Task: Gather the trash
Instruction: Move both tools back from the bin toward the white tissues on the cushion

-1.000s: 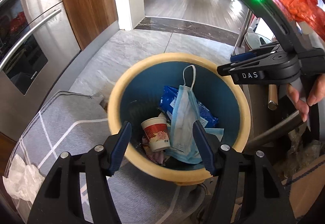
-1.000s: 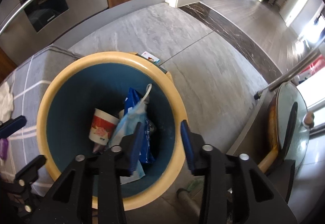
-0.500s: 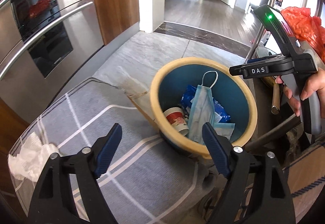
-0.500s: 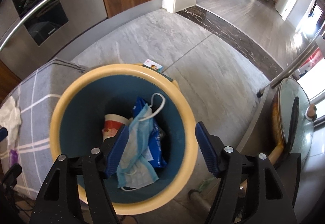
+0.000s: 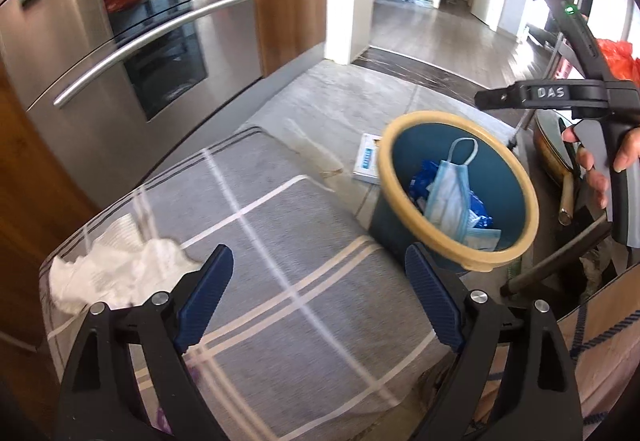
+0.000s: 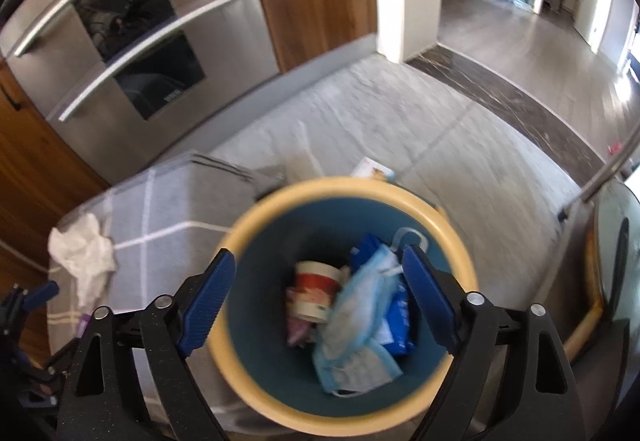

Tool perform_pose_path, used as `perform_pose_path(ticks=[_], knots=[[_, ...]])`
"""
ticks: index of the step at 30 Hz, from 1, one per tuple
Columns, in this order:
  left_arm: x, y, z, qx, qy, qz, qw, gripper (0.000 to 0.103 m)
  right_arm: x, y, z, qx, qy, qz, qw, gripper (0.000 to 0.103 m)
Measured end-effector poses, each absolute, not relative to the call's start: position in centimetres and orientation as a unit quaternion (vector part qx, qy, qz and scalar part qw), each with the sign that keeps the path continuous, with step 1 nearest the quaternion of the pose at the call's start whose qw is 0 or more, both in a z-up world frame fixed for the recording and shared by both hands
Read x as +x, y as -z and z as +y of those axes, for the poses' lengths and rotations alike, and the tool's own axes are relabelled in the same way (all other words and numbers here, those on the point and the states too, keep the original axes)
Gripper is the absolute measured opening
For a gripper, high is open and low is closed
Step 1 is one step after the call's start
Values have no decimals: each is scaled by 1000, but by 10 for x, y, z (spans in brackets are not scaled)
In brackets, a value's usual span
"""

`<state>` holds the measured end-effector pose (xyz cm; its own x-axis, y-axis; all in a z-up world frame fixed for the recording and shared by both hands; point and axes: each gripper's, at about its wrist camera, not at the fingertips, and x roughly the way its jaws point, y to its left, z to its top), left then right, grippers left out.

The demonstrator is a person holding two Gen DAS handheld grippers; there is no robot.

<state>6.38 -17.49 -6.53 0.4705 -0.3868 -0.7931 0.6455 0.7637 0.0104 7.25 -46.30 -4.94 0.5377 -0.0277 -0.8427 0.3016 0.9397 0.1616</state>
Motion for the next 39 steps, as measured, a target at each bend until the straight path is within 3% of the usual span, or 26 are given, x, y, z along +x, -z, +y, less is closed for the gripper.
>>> perform_pose_path(ticks=[23,30,39], knots=[[92,2,-40,104,165,348,917,91,118,-46,-327,127,-32,396,909,96],[135,1,19,64,80,345,933,93,163,-9,-275,102,-41,438,892,96],[197,57,78,25,0,405,914,92,188,73,-201,72,-84,480,870,96]])
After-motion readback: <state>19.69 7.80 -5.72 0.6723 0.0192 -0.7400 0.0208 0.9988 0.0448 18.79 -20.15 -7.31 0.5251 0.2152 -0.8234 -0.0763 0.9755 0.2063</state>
